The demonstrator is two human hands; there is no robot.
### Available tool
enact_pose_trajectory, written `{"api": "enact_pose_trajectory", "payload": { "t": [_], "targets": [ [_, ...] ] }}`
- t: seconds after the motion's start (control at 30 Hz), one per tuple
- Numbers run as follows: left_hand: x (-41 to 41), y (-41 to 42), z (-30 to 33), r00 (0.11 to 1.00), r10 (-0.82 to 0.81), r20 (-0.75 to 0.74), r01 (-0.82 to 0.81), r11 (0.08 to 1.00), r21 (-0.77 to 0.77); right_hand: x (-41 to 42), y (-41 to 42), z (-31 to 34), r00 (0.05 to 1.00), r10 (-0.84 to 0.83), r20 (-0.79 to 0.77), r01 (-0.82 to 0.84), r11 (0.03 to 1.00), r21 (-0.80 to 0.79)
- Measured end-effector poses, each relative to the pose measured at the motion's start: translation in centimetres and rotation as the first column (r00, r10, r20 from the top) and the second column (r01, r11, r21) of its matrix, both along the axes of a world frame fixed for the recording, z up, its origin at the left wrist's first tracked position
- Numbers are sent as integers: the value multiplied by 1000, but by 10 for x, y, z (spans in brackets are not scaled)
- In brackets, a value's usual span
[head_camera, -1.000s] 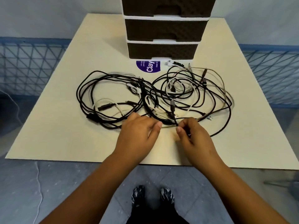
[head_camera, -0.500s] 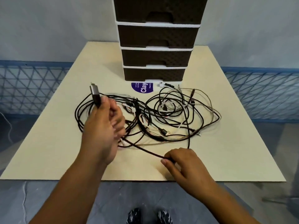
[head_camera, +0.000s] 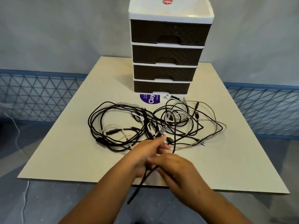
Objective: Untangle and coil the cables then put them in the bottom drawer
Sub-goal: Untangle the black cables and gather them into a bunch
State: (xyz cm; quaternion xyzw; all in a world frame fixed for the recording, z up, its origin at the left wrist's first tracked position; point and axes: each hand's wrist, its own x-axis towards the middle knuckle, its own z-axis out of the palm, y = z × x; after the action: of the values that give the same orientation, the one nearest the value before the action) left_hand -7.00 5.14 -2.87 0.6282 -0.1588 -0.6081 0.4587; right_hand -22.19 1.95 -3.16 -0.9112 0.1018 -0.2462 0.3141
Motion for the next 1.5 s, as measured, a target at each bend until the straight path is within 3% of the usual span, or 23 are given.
{"api": "enact_pose_trajectory", "payload": {
  "t": [0.13,0.23,0.3,0.4,0.47,0.57,0.7,0.87,0.97,1.07,1.2,1.37,1.5],
  "targets": [
    [2,3,8,995,-99,-14,99,995,0,3,17,3,980,189,-66,-187,982,31],
    [5,13,16,973,-216,87,222,972,-72,-2,14,8,962,215,-167,-203,976,83],
    [4,16,16,962,-211,171,236,962,-141,-9,9,14,947,247,-203,-203,955,214],
    [1,17,17,935,-177,308,242,952,-186,-16,-5,32,972,230,-47,-181,862,473],
    [4,21,21,878,-212,429,303,940,-156,-15,-18,35,993,37,109,-88,854,512],
    [12,27,33,739,-335,585,484,868,-114,-7,-39,29,945,-306,117,229,872,432],
    [13,36,54,635,-410,654,602,794,-86,4,-64,14,947,-317,-48,320,938,136],
    [23,40,79,754,-215,620,463,844,-270,13,-80,7,912,-410,-25,410,912,5],
    [35,38,82,778,-44,626,305,898,-317,18,-90,27,871,-482,98,491,864,-116],
    [42,35,78,787,81,611,184,915,-358,27,-96,60,868,-491,78,495,867,-55],
    [49,25,71,758,199,621,92,910,-404,42,-96,108,904,-423,60,409,897,169],
    [52,-12,74,682,347,643,48,857,-513,68,-91,154,961,-246,123,235,967,101],
    [46,-38,91,720,347,601,71,825,-561,84,-81,165,963,-147,228,125,987,105]
  ]
}}
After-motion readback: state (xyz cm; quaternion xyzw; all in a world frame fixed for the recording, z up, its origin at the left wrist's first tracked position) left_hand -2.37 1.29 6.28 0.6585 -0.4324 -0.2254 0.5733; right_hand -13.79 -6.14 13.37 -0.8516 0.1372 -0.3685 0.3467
